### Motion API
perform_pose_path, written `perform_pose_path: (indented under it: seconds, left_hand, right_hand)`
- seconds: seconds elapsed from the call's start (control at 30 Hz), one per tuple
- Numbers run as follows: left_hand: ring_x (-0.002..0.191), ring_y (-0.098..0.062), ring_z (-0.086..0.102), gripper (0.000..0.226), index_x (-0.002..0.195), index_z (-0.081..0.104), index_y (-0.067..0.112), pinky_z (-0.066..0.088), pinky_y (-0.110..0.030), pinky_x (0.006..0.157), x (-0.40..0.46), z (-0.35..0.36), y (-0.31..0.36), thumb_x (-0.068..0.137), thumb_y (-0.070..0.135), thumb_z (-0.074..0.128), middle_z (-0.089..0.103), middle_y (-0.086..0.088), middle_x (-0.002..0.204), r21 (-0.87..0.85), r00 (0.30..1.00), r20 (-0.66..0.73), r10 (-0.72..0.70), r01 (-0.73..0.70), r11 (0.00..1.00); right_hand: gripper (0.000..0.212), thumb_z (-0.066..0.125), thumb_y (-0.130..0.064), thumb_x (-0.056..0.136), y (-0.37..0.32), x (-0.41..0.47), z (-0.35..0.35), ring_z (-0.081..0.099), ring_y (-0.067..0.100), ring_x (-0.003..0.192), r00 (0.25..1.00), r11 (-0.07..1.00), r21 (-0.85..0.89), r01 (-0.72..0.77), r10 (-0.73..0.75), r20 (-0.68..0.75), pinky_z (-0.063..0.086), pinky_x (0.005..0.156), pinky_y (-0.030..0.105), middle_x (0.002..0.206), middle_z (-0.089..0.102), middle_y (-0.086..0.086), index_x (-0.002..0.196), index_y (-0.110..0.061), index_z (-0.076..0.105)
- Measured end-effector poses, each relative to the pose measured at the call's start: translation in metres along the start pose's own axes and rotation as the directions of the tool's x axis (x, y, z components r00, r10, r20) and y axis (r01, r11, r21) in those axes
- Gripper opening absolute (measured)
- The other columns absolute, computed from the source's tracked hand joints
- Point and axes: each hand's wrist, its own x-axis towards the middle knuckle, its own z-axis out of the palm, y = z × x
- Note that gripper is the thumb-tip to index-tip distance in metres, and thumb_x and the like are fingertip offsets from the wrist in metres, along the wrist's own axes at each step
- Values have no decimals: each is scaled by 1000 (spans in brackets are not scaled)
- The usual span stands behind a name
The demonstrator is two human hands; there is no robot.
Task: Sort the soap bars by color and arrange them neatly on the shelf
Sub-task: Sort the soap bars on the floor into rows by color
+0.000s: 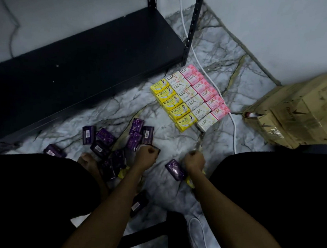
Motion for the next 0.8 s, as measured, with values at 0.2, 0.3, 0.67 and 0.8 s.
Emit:
perform_pose_path:
  seconds: [0.2, 0.3, 0.67, 0.8]
  left_hand:
    - [93, -26, 66, 19, 91, 70, 12, 53, -32, 80, -34, -24, -62, 75, 4, 63, 70, -8, 97, 355, 979, -187, 81, -10, 935]
    - [119, -32, 54, 38, 119, 64, 9, 46, -37, 100, -40, -33, -85, 82, 0, 64, 57, -13, 127, 498, 984, -143, 105, -20, 867]
    - [134, -31, 38, 62, 142, 48, 19, 41, -41, 105, -28, -46, -101, 84, 15, 72, 38, -8, 150, 754, 991, -15, 130, -75, 653]
    - [126, -29, 41, 47, 128, 60, 19, 41, -38, 101, -22, -42, -98, 83, 21, 70, 52, -6, 138, 749, 983, -53, 174, -76, 659]
  right_hand:
    - [39, 65, -10, 77, 35, -28, -5, 46, 42, 119, 987, 951, -266, 158, -147, 63, 29, 102, 37, 120, 56, 25, 116, -5, 63]
    - [47, 67, -17, 79, 48, -29, -17, 41, 40, 123, 983, 892, -412, 184, -160, 94, 28, 105, 37, 129, 49, 21, 122, -8, 53]
    - [51, 73, -35, 72, 51, -20, -1, 61, 34, 113, 991, 872, -473, 126, -90, 98, 49, 97, 40, 116, 66, 17, 113, -6, 65]
    - [41, 72, -29, 78, 51, -23, 3, 53, 36, 121, 989, 887, -456, 70, -2, 149, 44, 98, 34, 122, 61, 20, 113, -8, 64]
